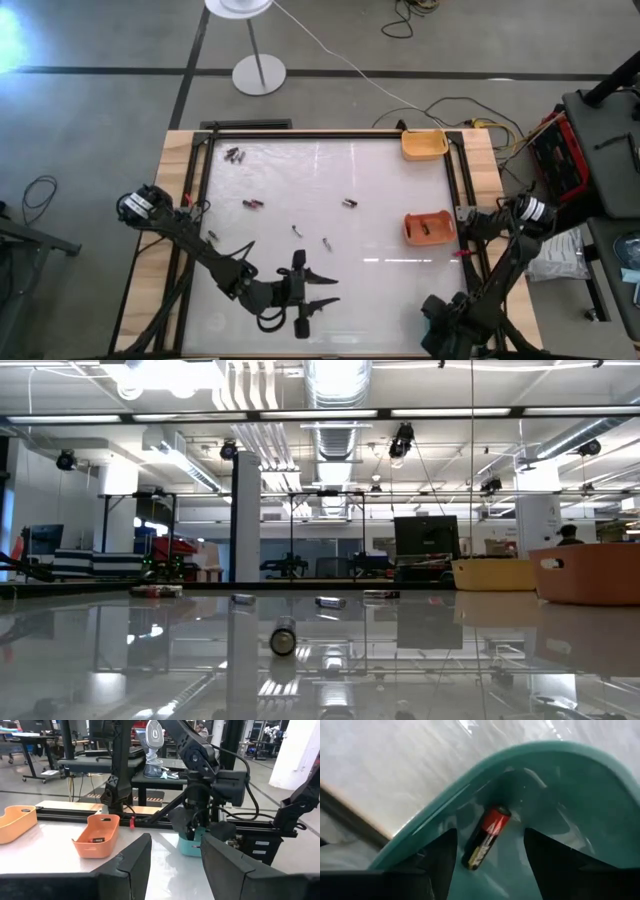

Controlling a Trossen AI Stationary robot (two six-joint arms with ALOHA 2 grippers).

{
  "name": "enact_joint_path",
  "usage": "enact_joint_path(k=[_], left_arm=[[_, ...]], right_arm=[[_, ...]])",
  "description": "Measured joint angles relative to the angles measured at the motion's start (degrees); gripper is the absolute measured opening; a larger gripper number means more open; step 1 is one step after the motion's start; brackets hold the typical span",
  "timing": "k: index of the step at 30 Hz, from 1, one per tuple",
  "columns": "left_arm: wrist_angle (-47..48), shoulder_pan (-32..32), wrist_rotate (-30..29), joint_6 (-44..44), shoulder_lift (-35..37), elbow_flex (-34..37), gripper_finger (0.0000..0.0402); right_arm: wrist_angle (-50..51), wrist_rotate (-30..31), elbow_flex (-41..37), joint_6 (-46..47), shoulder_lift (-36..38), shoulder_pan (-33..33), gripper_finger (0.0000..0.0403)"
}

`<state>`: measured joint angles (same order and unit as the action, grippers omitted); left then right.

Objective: Sort batteries
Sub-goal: Put the black-red battery into the orange bin

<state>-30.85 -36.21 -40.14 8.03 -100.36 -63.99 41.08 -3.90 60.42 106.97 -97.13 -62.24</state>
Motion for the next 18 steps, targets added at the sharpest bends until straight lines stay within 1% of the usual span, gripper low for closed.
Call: enact_joint_path(k=[4,8,11,16,18], left_arm=[[0.00,-0.06,0.00,0.00,0.02,0.00,0.0152],[0.04,-0.15,0.00,0.00,0.02,0.00,0.0152],[0.04,-0.15,0.00,0.00,0.02,0.00,0.0152],[0.04,-0.15,0.00,0.00,0.02,0.00,0.0152],[0.04,-0.20,0.00,0.00,0.02,0.00,0.0152]], right_arm=[[0.02,-1.30,0.07,-0.01,-1.38,0.02,0.0208],[0.24,-2.28,0.04,-0.02,-2.22,0.04,0.0176],[0.63,-2.50,0.00,-0.04,-2.50,0.04,0.0139],[2.37,-2.73,0.11,-1.55,-2.33,0.02,0.0063],[3.66,-2.63,0.21,-1.54,-1.86,0.02,0.0040]])
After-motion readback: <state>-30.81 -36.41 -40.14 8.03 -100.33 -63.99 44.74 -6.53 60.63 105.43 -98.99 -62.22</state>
